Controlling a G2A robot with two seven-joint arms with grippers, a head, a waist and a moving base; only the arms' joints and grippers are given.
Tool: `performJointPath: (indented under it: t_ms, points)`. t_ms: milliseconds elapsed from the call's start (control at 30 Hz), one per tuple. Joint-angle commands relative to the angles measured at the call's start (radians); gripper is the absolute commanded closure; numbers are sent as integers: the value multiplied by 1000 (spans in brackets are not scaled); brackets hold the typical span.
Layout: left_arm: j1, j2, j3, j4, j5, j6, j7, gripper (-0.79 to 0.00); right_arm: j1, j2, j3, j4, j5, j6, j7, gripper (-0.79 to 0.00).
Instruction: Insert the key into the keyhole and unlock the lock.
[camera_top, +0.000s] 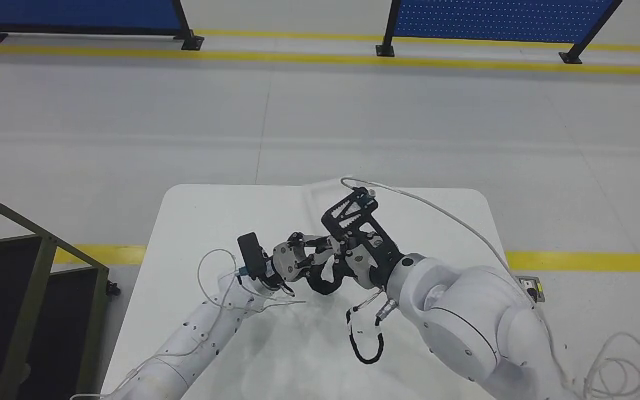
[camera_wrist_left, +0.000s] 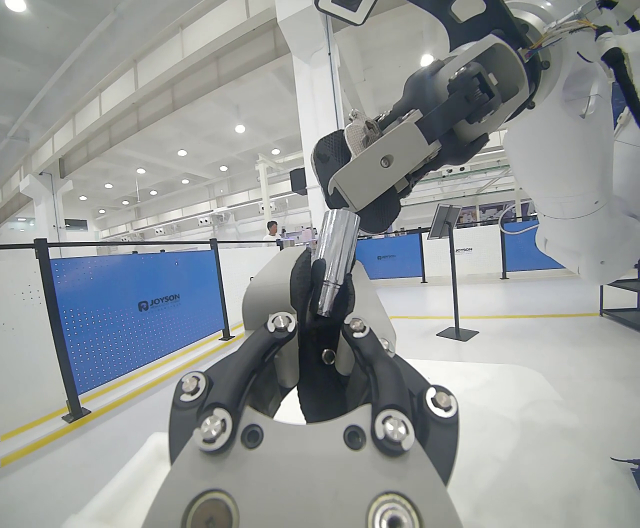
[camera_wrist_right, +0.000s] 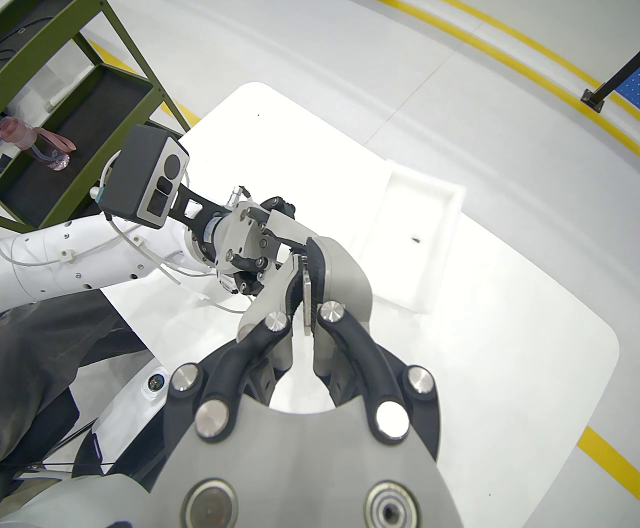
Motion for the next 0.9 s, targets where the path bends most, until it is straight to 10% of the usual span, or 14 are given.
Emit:
performJointPath:
  t_ms: [0, 167, 267, 333, 867]
  points:
    - [-1, -1, 1, 0, 0, -1, -1, 0, 2, -2, -2, 0, -3, -1, 7, 0]
    - [-2, -1, 3, 3, 1, -2, -2, 0, 5, -5, 0, 0, 2, 1, 23, -28]
    - [-2, -2, 4, 6, 0, -3, -3, 0, 4, -7, 5, 0, 4, 4, 25, -560]
    - [-3, -2, 5, 7, -1, -5, -5, 0, 3, -8, 7, 0, 1, 1, 28, -650]
    - [1, -6, 12, 11, -73, -35, -35, 0, 13, -17, 53, 0, 53, -38, 3, -785]
